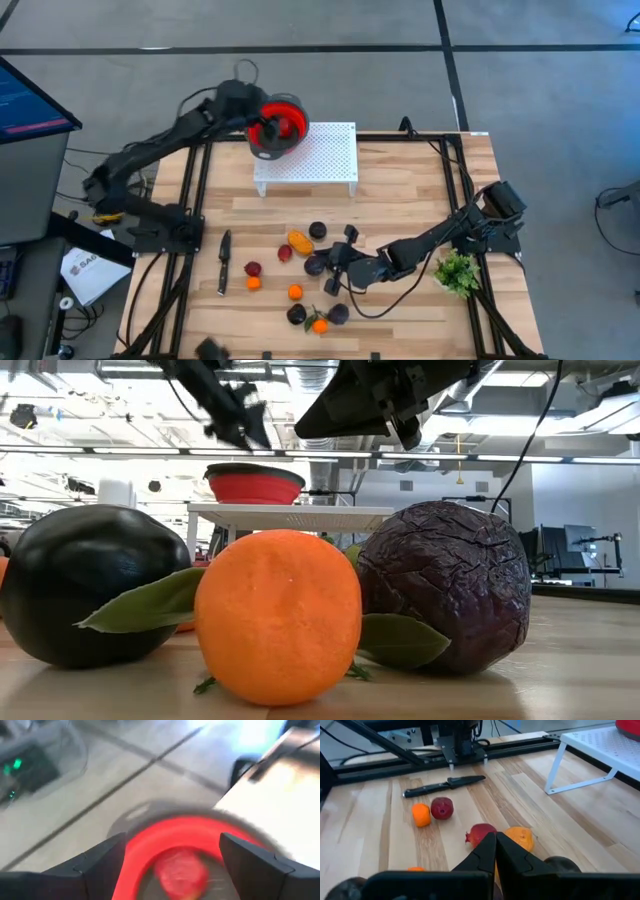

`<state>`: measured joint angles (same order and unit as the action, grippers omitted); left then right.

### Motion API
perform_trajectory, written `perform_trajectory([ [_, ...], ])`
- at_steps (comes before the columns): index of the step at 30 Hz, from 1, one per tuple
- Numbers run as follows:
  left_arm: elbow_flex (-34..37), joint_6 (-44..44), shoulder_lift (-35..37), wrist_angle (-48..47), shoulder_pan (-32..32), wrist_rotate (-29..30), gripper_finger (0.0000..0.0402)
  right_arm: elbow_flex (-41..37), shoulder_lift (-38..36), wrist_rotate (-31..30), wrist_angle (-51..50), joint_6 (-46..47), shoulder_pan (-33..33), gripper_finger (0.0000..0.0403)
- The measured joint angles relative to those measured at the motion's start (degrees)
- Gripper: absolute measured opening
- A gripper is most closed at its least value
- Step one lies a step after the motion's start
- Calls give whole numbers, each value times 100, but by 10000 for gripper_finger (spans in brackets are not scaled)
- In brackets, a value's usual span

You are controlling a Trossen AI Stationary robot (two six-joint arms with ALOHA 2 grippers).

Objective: Pick & Place Fruit
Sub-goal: Put the red pomegranate into the red strainer bowl on the shelf

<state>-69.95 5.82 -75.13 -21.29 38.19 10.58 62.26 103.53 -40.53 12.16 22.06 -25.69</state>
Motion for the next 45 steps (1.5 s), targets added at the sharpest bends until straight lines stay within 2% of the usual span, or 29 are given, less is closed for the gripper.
perform_trajectory([
  [5, 97, -29, 1181, -287, -889, -987, 309, 0, 0, 2, 73, -9, 41, 6],
  [7, 223, -16, 1607, -479, -1516, -1397, 302, 0, 0, 1, 76, -10, 71, 6],
  [10, 516, -13, 2167, -768, -2740, -1465, 293, 0, 0, 2, 75, -9, 125, 6],
  [13, 950, -156, 2590, -935, -4078, -971, 286, 0, 0, 0, 72, -9, 155, 6],
  [17, 1712, -591, 2779, -1161, -5815, 104, 281, 0, 0, 2, 72, -11, 149, 6],
  [20, 2294, -1036, 2670, -1423, -6781, 679, 281, 0, 0, 2, 75, -11, 145, 6],
  [22, 2619, -1583, 2525, -1629, -7174, 925, 281, 0, 0, 2, 74, -9, 149, 6],
  [24, 2865, -2223, 2370, -1872, -7381, 1021, 281, 0, 0, 2, 75, -9, 151, 6],
  [29, 3344, -3567, 2062, -2053, -7409, 1030, 283, 0, 0, 2, 75, -9, 149, 6],
  [33, 3655, -3852, 1713, -1983, -7411, 598, 294, 0, 0, 2, 79, 1, 180, 6],
  [37, 3951, -3883, 1302, -1399, -7411, 192, 308, 0, 0, 1, 85, 2, 185, 6],
  [42, 4180, -3881, 750, -720, -7409, 339, 315, 0, 0, 2, 96, 2, 184, 6],
  [45, 4207, -3879, 457, -598, -7409, 527, 306, 0, 0, 2, 99, 2, 184, 6],
])
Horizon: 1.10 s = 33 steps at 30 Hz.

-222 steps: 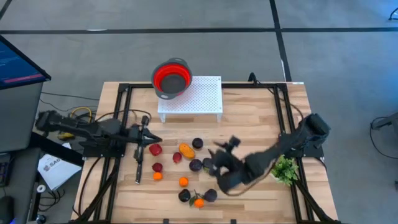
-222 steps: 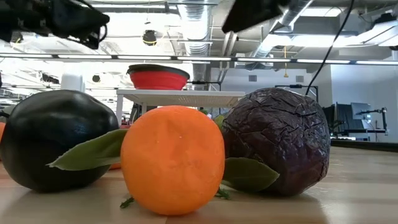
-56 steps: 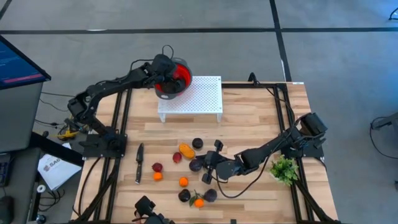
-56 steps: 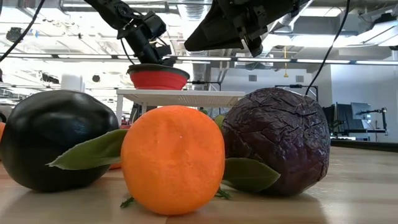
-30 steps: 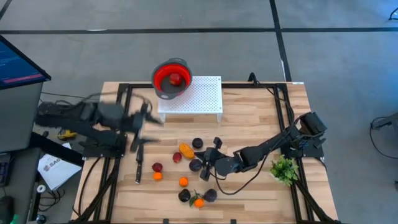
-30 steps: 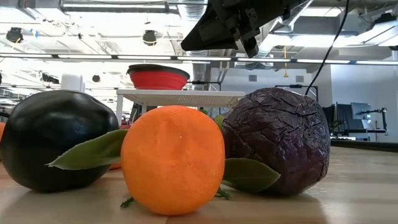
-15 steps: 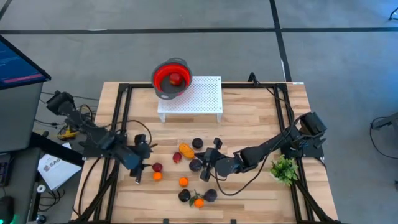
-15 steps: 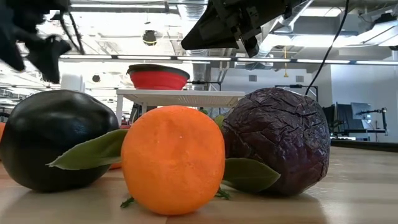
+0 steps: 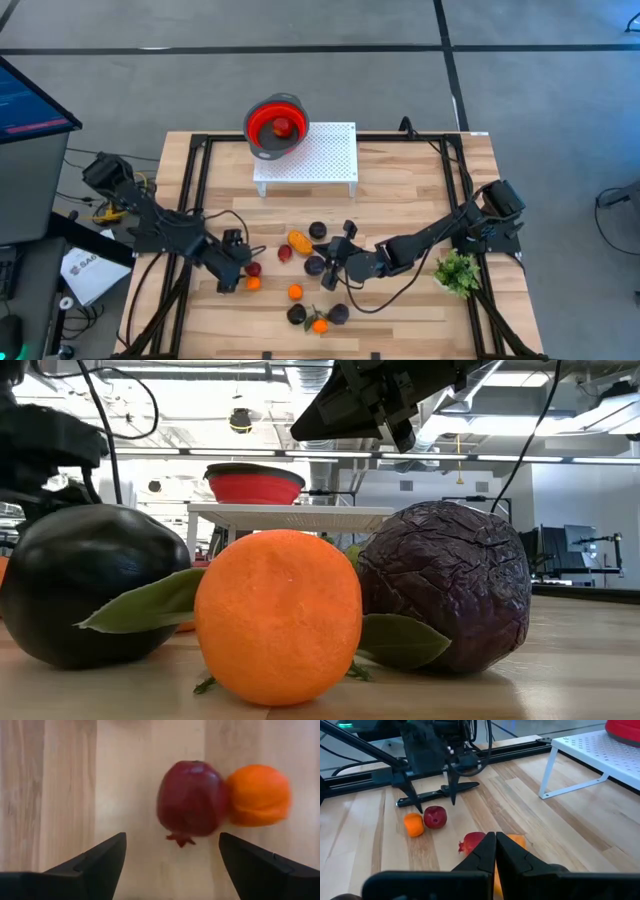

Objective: Pick & Place Fruit
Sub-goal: Put the red pomegranate into the red strainer bowl on the shelf

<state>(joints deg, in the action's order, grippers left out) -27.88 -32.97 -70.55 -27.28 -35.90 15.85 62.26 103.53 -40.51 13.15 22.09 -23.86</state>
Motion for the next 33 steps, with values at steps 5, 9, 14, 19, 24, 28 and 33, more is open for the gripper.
perform_trajectory([
  [5, 1, 32, -387, 474, 2, 187, 272, 0, 0, -2, 0, -2, 2, 6],
  [9, 154, 270, -630, 1129, 2, 185, 245, 0, 0, 0, -1, -2, 2, 6],
  [14, 257, 410, -691, 1548, -3, 272, 216, 0, 0, -1, -11, -2, 2, 6],
  [19, 271, 408, -511, 1530, 2, 298, 177, 0, 0, -1, -22, -2, 2, 6],
  [24, 236, 341, -80, 1226, 108, 131, 159, 0, 0, -2, -22, -2, 2, 6],
  [28, -248, 106, 565, 166, 545, -135, 163, 0, 0, -2, -17, -2, 3, 6],
  [33, -1611, 645, 1064, -817, 1185, -220, 158, 0, 0, -2, 73, 0, 72, 6],
])
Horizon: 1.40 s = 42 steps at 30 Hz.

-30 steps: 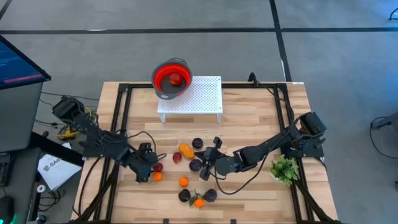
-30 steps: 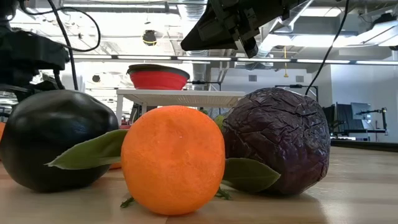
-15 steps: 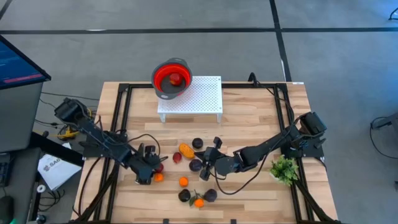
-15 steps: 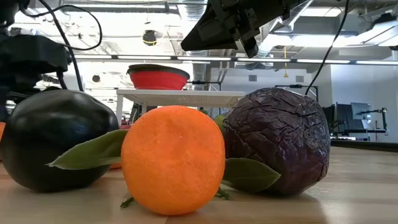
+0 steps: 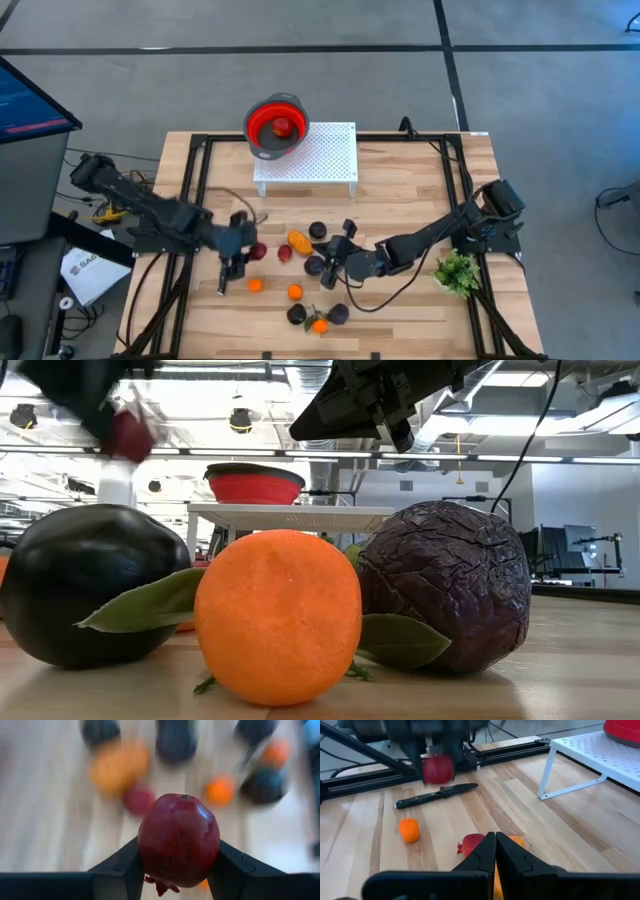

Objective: Pick & Place Fruit
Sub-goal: Put the red pomegranate into the red strainer bowl on the shelf

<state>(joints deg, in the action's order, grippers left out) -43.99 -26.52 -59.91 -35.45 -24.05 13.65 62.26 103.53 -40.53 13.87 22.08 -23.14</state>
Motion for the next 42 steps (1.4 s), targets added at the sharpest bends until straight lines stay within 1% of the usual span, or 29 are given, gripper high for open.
perform_trajectory([
  [3, -1033, 740, -67, -452, 382, -2, 158, 0, 0, 1, 78, -2, 64, 6],
  [5, -1792, 1317, -297, -986, 694, 159, 160, 0, 0, 0, 145, -3, 96, 6],
  [7, -2522, 2058, -629, -1591, 1033, 648, 160, 1, 0, 0, 179, -3, 128, 6],
  [8, -2857, 2505, -819, -1821, 1188, 985, 159, 0, 0, 0, 172, -4, 136, 6],
  [11, -3536, 4295, -1326, -2005, 1648, 2255, 162, 2, 0, 2, 168, -4, 136, 6],
  [14, -3781, 6662, -1712, -1727, 2117, 3532, 167, 1, 0, 1, 164, -2, 103, 6],
  [16, -3777, 8201, -1885, -1373, 2473, 4073, 170, 1, 0, 2, 166, -2, 70, 6],
  [18, -3776, 9382, -2045, -1032, 2902, 4288, 170, 2, 0, 2, 166, -2, 51, 6],
  [20, -3776, 10375, -2170, -1011, 3332, 4312, 171, 2, 0, 2, 180, -2, 21, 6],
  [22, -3776, 11142, -2270, -999, 3773, 4309, 171, 1, 0, 1, 179, 0, -9, 6],
  [26, -3776, 12017, -2467, -916, 4541, 4350, 172, 0, 0, 2, 197, 0, -54, 6],
  [29, -3776, 12395, -2636, -758, 4962, 4348, 172, 2, 0, 2, 203, -2, -52, 6],
  [31, -3776, 12496, -2751, -590, 5149, 4279, 172, 1, 0, 2, 201, -1, -48, 6],
  [36, -3776, 12530, -3053, -403, 5306, 3711, 172, 2, 0, 2, 201, -2, -34, 6],
  [42, -3776, 12550, -3427, -395, 5348, 3649, 173, 0, 0, 2, 194, -2, -37, 6],
])
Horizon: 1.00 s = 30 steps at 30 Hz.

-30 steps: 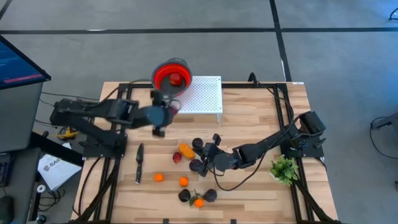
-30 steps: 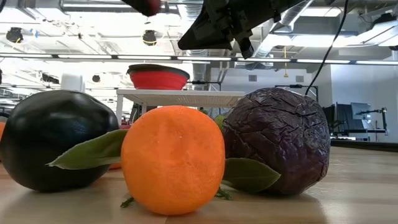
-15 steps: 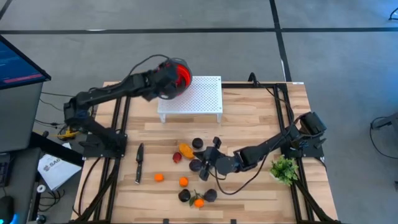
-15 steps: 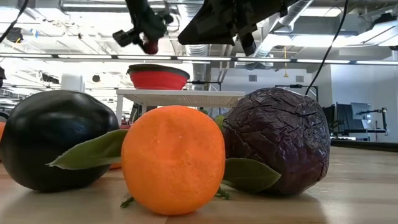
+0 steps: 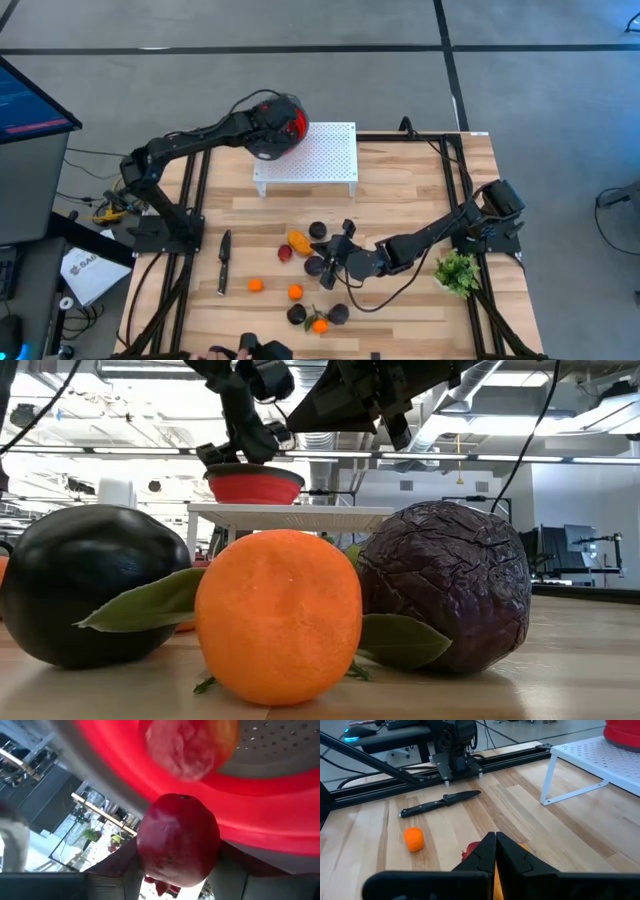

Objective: Pick & Place Fruit
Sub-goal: Put the red pomegranate into the red strainer bowl on the shelf, then put the orange into the red strainer bowl on the shelf

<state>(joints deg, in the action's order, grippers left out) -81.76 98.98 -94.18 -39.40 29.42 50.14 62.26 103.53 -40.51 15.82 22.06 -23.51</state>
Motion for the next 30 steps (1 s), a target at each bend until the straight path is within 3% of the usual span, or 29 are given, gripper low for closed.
perform_trajectory([
  [18, 0, -22, -181, 295, 40, 6, 203, 2, 0, 0, -5, 0, -11, 6],
  [30, 0, -13, -170, 410, 40, 74, 274, 2, 0, 0, 0, 0, -9, 6],
])
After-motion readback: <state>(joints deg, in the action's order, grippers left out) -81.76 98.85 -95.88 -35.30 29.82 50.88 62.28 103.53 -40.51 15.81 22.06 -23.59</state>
